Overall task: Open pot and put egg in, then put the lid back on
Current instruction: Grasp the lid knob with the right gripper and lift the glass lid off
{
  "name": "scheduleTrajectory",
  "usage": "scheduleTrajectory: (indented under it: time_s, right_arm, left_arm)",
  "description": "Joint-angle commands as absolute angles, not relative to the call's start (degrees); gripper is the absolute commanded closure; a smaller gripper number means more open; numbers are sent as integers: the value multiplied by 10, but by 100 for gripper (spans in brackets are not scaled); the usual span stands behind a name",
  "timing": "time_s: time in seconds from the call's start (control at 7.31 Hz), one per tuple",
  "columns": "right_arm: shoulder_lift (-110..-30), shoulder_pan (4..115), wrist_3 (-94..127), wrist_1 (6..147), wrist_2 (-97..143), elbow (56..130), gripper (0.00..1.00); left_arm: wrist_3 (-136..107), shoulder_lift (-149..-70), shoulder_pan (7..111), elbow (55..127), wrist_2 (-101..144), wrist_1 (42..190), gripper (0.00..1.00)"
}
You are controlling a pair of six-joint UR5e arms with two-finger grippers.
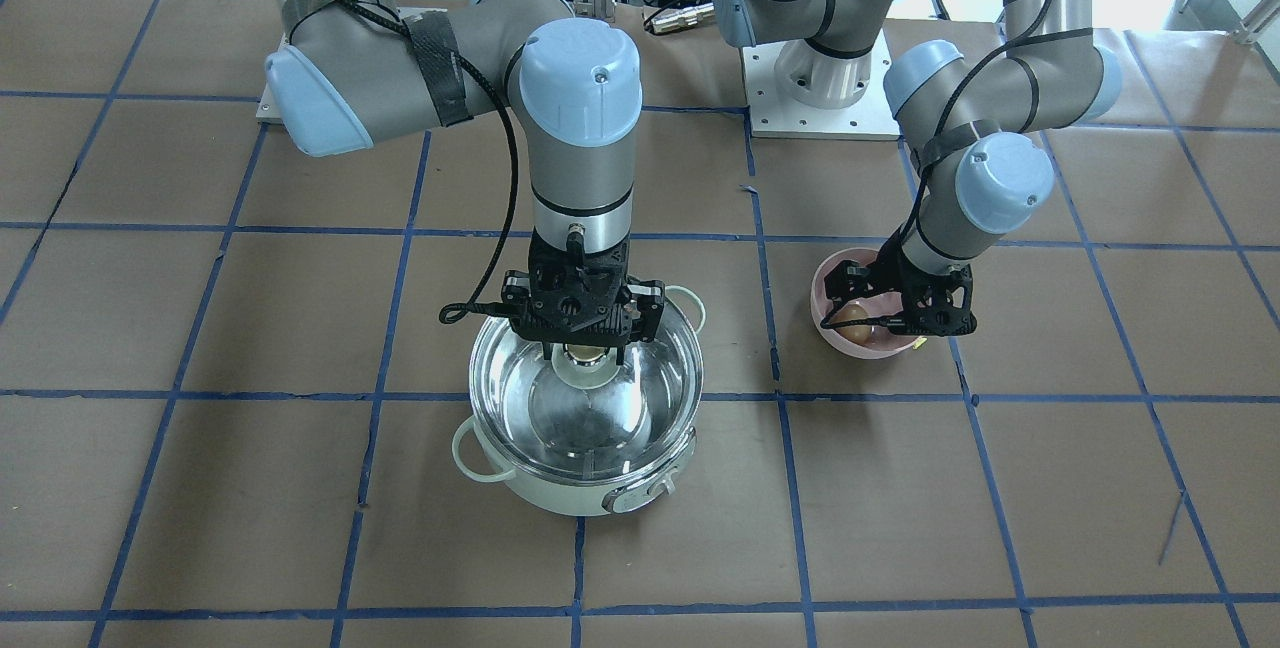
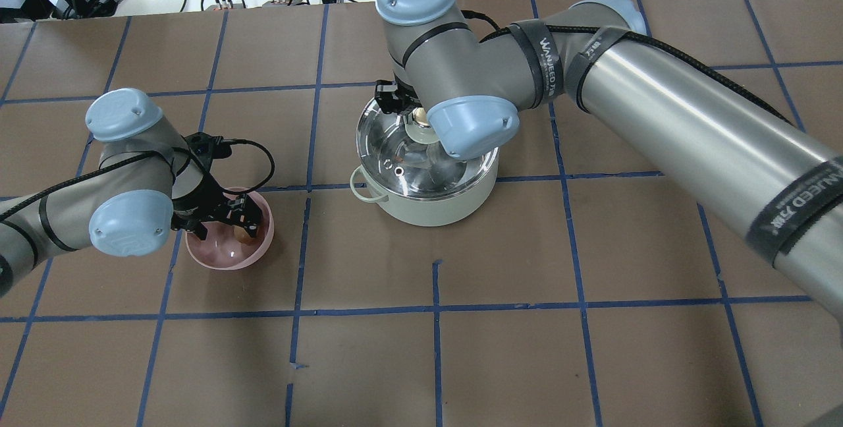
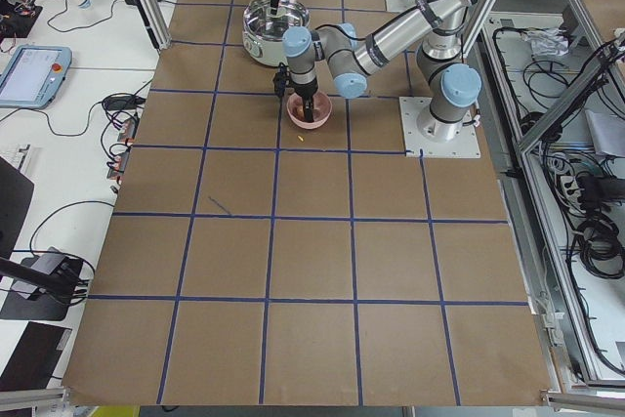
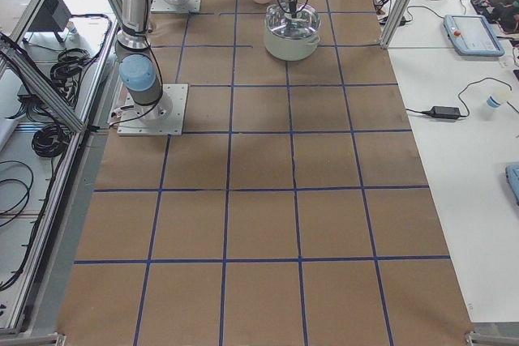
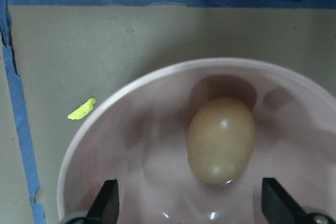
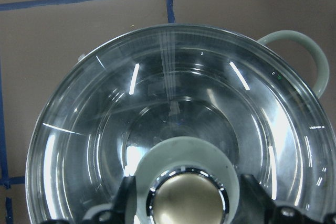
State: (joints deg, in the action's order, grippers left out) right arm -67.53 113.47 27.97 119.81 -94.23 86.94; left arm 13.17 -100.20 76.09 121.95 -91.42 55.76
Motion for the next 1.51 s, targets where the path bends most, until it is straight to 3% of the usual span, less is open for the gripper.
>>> scheduleTrajectory:
  time_s: [0.0, 0.55, 1.09, 1.37]
  right_arm:
    - [-675, 1135, 279, 1197, -941, 867, 54]
    - [-718, 1087, 259, 1139, -941, 832, 56]
    - [-832, 885, 71, 1003, -937, 853, 63]
    - [-835, 870, 47, 1002, -916, 852, 64]
  left_arm:
    - [134, -1001, 765, 1224, -914, 533, 5]
    - [161, -999, 764, 1235, -912, 507, 5]
    - [164, -1001, 763, 1236, -909, 504, 7]
    - [165, -1002, 763, 1238, -907, 502, 8]
